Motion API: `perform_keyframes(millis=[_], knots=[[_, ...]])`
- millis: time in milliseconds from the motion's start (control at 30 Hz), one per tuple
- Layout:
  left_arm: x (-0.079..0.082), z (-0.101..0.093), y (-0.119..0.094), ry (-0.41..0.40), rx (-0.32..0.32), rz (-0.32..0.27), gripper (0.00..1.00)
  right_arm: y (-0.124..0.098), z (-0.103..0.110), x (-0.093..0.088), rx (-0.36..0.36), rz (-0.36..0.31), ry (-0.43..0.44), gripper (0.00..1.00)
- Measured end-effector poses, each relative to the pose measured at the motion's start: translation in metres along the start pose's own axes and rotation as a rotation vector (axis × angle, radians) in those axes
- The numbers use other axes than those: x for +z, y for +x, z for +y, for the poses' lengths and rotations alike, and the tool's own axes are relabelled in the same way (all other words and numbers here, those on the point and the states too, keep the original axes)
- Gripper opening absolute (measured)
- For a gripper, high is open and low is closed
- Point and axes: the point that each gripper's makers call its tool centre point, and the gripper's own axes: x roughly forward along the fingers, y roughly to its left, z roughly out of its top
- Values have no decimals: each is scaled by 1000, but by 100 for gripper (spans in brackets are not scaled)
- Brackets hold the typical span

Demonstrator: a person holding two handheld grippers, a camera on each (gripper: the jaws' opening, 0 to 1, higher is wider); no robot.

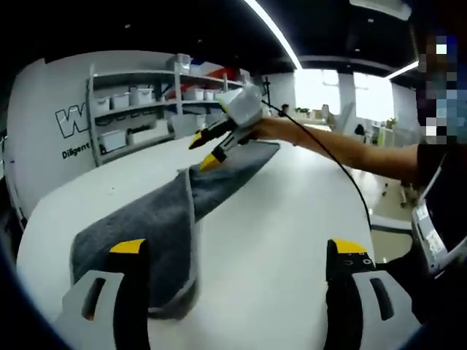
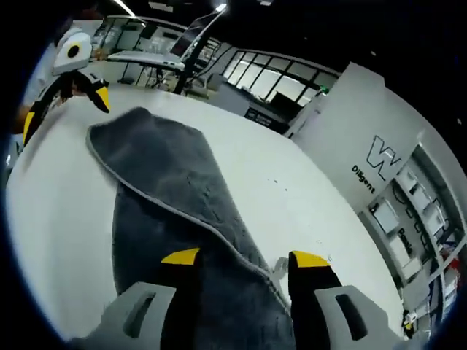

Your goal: Open the folded towel by lifting each exposed corner and separating the folded layers until the towel lies flat within the target outline without major curled edges

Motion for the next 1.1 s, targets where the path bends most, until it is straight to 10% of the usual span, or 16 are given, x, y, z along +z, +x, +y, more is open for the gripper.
perform_keyframes(millis=[267,1100], knots=[[0,5,-11,2,3,-12,99,18,11,6,42,-28,-1,0],[-2,16,-29,-24,53,-60,96,-75,94,42,102,-92,-144,0]])
